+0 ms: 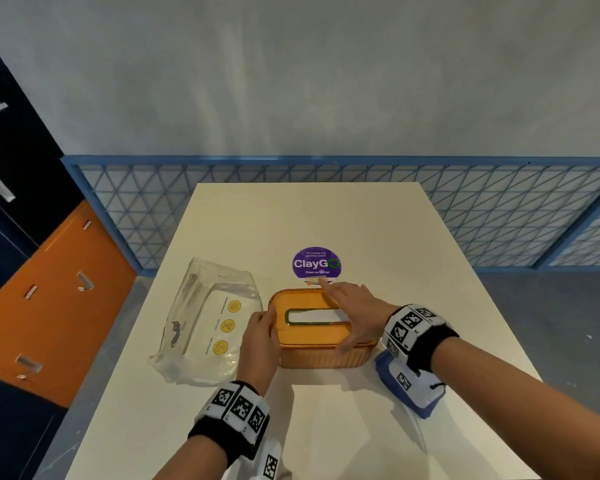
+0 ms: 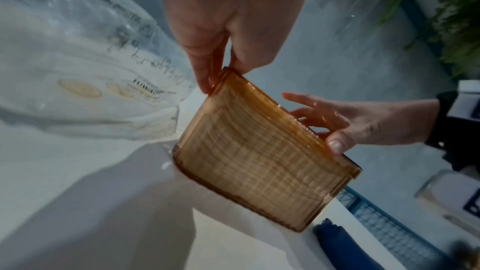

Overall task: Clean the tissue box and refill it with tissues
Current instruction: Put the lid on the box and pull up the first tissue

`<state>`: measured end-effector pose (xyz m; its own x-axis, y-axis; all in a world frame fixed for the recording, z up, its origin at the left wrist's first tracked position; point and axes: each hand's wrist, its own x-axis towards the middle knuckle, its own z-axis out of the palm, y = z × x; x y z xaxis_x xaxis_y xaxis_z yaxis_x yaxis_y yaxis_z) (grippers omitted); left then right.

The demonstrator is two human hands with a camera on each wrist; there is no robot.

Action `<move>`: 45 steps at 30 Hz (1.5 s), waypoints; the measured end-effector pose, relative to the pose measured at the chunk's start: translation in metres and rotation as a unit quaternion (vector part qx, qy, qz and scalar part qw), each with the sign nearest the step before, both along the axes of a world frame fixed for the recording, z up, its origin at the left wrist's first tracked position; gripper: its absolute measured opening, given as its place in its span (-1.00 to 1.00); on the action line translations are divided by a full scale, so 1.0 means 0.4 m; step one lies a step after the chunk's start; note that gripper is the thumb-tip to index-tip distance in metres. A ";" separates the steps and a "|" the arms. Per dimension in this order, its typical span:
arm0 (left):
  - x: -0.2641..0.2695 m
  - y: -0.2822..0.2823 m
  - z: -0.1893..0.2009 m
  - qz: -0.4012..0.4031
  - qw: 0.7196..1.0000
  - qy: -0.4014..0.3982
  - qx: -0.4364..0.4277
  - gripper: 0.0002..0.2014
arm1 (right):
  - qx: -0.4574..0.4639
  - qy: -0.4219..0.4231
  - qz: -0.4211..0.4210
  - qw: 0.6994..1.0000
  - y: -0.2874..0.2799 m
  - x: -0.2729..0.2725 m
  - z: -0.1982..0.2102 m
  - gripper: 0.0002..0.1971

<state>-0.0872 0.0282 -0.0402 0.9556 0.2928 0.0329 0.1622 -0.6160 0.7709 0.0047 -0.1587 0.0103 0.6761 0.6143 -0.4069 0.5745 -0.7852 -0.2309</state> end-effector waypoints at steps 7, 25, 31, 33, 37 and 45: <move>0.041 -0.019 0.056 -0.093 0.972 -0.012 0.214 -0.67 | 0.068 -0.032 -0.122 0.990 -0.004 -0.006 0.011 -0.54; 0.142 -0.048 0.110 -0.258 0.941 0.080 0.205 -0.84 | 0.082 -0.124 -0.119 0.982 0.010 -0.041 0.000 -0.84; 0.150 -0.013 0.119 -0.281 0.922 0.107 0.243 -0.80 | 0.120 -0.095 -0.170 0.973 -0.005 -0.041 0.001 -0.92; 0.151 -0.014 0.125 -0.281 0.924 0.097 0.241 -0.80 | 0.120 -0.080 -0.178 0.973 -0.008 -0.036 0.005 -0.86; 0.153 0.007 0.141 -0.309 0.907 0.136 0.254 -0.82 | 0.083 -0.035 -0.195 0.977 -0.027 -0.015 0.007 -0.71; 0.165 0.016 0.151 -0.316 0.908 0.115 0.251 -0.89 | 0.086 -0.073 -0.168 0.979 -0.038 -0.011 0.024 -0.78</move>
<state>-0.0210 0.0347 0.0201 0.9258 -0.3132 -0.2116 -0.2249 -0.9063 0.3579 0.0003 -0.1740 0.0197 0.8951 0.3978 -0.2011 0.3264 -0.8922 -0.3122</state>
